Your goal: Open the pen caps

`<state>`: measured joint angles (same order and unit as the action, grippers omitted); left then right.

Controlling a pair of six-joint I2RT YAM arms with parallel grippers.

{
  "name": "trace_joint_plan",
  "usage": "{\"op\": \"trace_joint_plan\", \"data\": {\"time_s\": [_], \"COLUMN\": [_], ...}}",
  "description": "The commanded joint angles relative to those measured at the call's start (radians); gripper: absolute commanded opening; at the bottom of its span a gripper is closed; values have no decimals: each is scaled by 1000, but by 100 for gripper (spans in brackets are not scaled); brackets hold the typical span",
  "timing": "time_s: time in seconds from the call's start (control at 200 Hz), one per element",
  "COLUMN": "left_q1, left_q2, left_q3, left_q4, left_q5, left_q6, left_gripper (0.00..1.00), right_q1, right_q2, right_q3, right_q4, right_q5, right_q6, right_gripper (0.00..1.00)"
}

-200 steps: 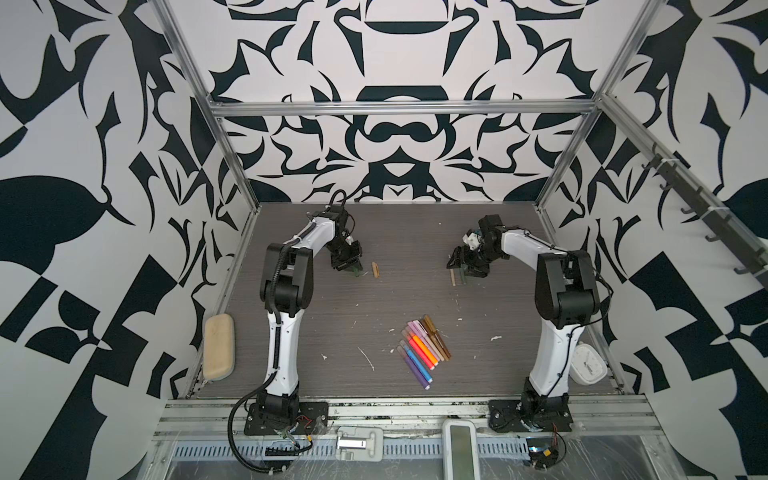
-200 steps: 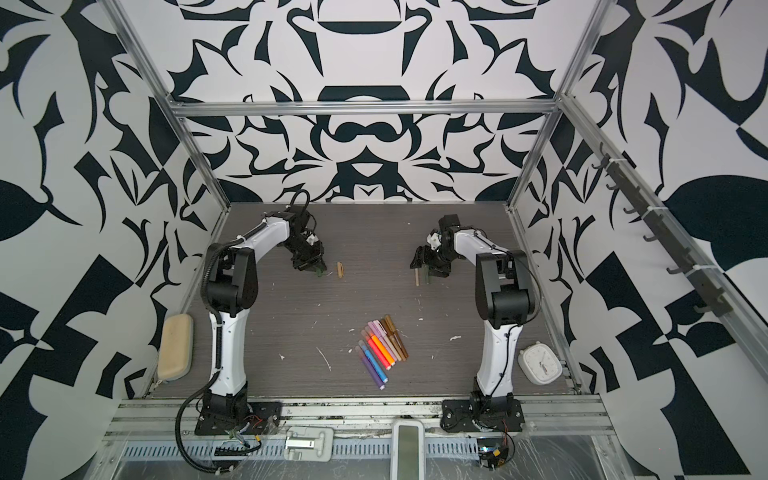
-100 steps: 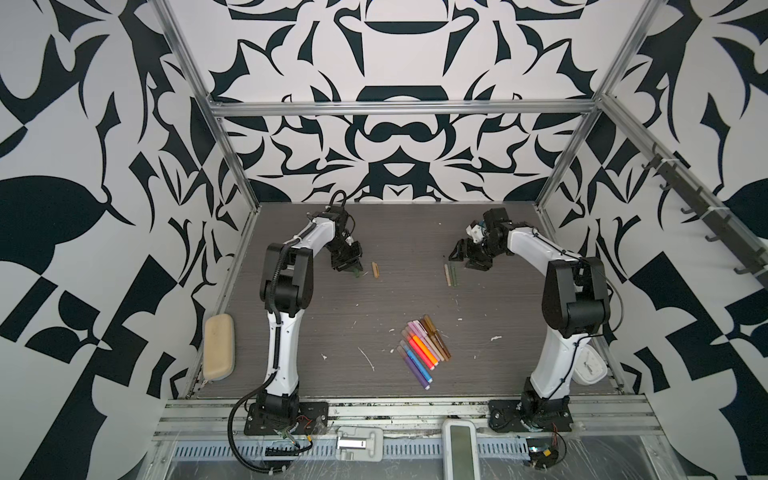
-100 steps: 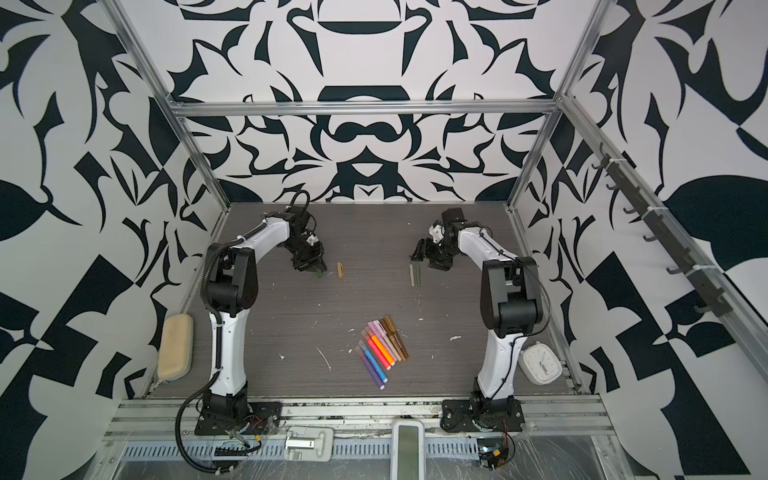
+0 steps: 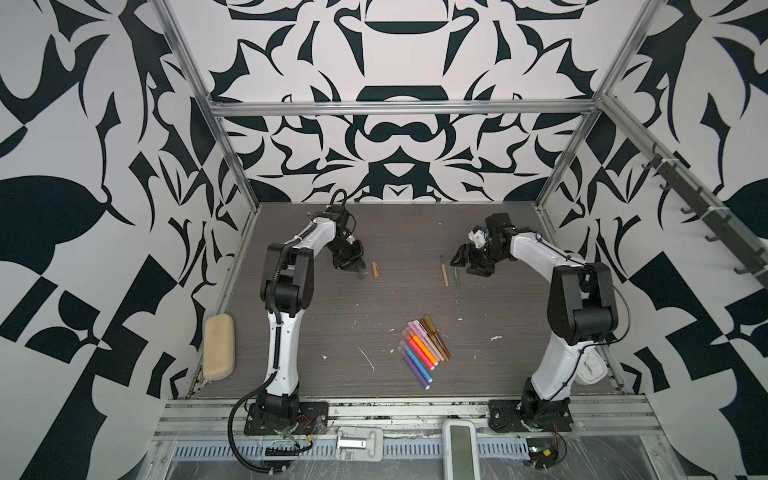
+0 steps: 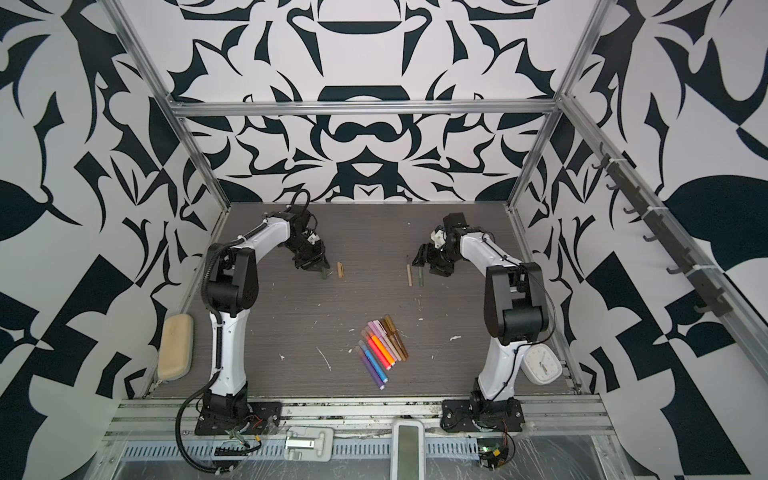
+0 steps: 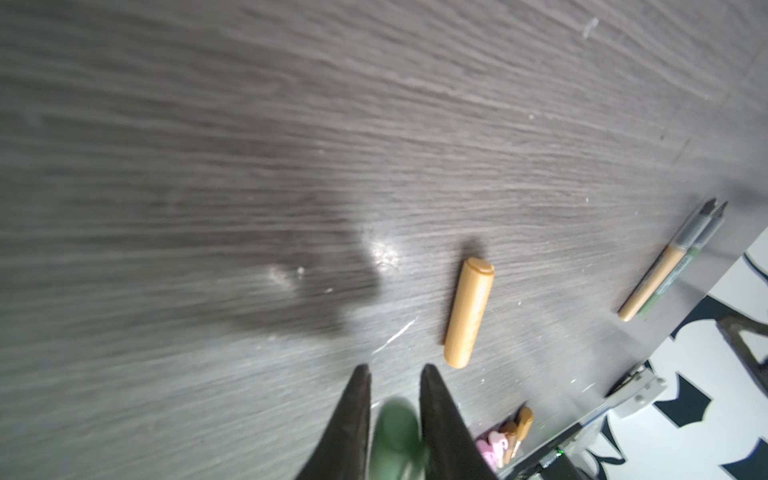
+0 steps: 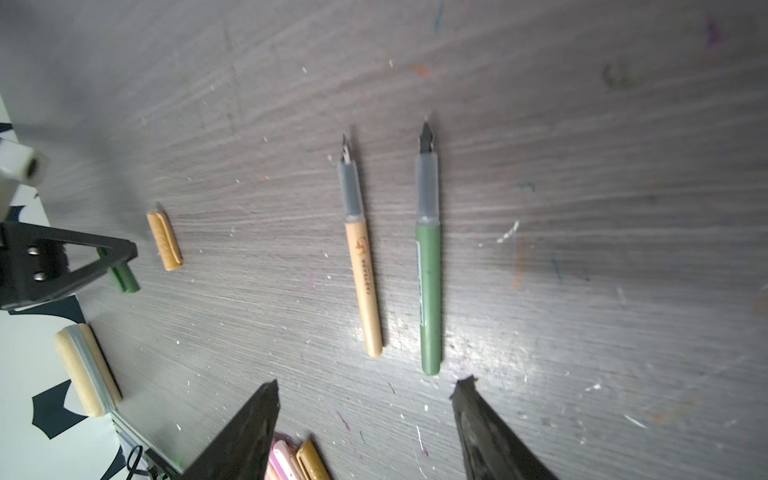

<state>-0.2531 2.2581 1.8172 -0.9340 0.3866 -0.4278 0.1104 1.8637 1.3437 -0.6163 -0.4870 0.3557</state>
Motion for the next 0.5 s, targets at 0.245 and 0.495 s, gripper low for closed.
{"op": "trace_joint_plan", "data": {"time_s": [0.245, 0.495], "left_q1": [-9, -11], "left_q2": [-6, -13], "left_q3": [21, 4], "left_q4": [-17, 11], "left_q5": [17, 54], "left_q6": [-9, -39], "left_gripper": [30, 30], "right_q1": [-2, -3], "right_q2": [-50, -55], "right_q3": [-14, -24], "right_q4": [10, 12], "right_q5": [-13, -15], "right_q6": [5, 4], "right_gripper": [69, 69]}}
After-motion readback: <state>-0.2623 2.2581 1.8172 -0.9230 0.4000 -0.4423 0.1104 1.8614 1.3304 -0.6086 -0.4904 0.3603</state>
